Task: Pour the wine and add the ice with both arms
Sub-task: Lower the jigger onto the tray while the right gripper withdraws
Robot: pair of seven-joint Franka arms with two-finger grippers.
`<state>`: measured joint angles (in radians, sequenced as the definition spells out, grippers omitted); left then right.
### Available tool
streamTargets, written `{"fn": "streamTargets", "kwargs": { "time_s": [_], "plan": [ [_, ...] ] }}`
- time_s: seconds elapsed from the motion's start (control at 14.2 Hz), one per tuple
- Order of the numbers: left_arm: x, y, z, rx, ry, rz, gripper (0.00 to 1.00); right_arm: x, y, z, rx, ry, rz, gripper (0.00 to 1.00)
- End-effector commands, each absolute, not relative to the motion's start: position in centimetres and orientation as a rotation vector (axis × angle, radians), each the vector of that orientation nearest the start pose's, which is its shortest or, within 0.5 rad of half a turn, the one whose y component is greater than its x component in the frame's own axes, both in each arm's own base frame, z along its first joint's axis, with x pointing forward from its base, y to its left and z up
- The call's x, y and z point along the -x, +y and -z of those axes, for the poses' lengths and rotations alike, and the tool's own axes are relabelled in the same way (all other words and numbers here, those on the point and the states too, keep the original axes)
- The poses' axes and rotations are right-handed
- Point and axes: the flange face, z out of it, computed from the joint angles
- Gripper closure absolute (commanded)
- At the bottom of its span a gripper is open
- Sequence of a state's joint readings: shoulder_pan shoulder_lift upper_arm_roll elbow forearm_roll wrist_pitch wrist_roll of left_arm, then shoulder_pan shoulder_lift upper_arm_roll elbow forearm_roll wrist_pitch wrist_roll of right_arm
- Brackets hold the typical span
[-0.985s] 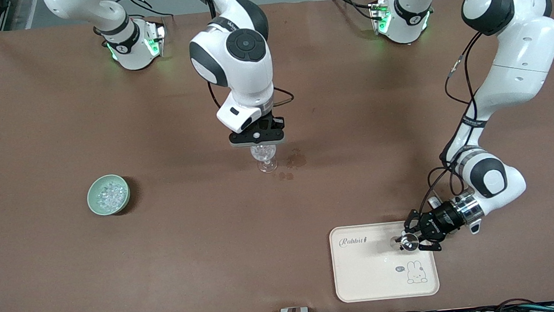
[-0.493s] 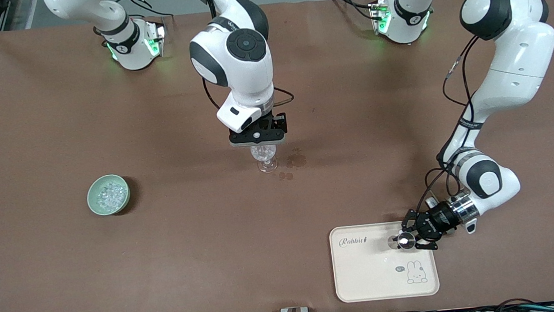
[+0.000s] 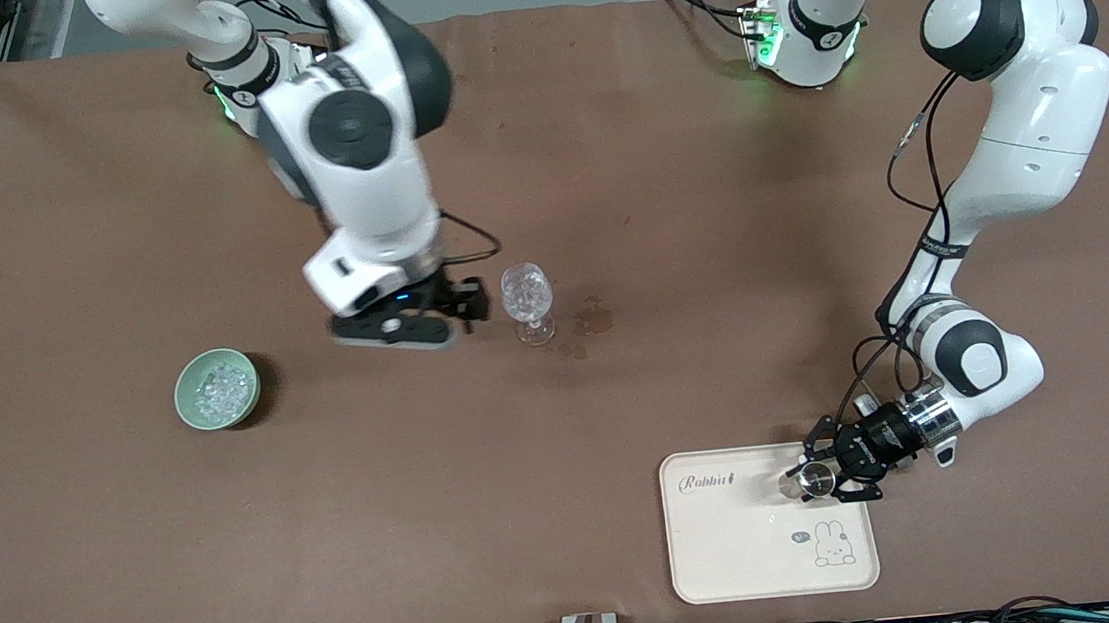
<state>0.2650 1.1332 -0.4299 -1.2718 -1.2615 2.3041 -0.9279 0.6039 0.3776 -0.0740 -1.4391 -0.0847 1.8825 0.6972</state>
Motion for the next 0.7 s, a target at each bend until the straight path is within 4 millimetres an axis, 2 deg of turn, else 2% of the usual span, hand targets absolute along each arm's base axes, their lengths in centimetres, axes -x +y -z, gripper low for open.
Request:
{"fn": "streamTargets", "kwargs": {
  "time_s": [0.0, 0.07, 0.14, 0.21, 0.35, 0.49, 0.56, 0.63],
  "plan": [
    [-74.8, -5.6, -11.5, -1.052, 1.664, 0.79, 0.28, -58.2, 26.3, -50.7, 3.205, 0.108, 0.123, 0.0],
    [-74.9, -5.4, -12.0, -1.059, 1.662, 0.783, 0.17, -58.0, 23.7, -51.2, 3.197, 0.1, 0.106, 0.0],
    [-75.3, -4.8, -13.3, -1.087, 1.651, 0.757, 0.06, -57.9, 20.5, -51.5, 3.195, 0.143, 0.093, 0.0],
    [-75.4, -3.6, -14.1, -1.146, 1.657, 0.72, 0.0, -57.3, 18.3, -51.5, 3.196, 0.165, 0.081, 0.0],
    [-75.4, -2.9, -16.2, -1.302, 1.64, 0.666, 0.0, -56.8, 14.5, -52.8, 3.195, 0.157, 0.085, 0.0],
    [-75.0, -0.7, -18.0, -1.498, 1.587, 0.65, 0.0, -56.6, 9.5, -54.0, 3.201, 0.131, 0.066, 0.02],
    [-74.8, 0.5, -19.2, -1.643, 1.549, 0.634, 0.0, -56.5, 7.4, -54.7, 3.198, 0.147, 0.074, 0.02],
    [-74.6, 0.5, -20.6, -1.815, 1.507, 0.595, 0.0, -56.2, 5.2, -55.6, 3.195, 0.196, 0.072, 0.01]
  ]
}}
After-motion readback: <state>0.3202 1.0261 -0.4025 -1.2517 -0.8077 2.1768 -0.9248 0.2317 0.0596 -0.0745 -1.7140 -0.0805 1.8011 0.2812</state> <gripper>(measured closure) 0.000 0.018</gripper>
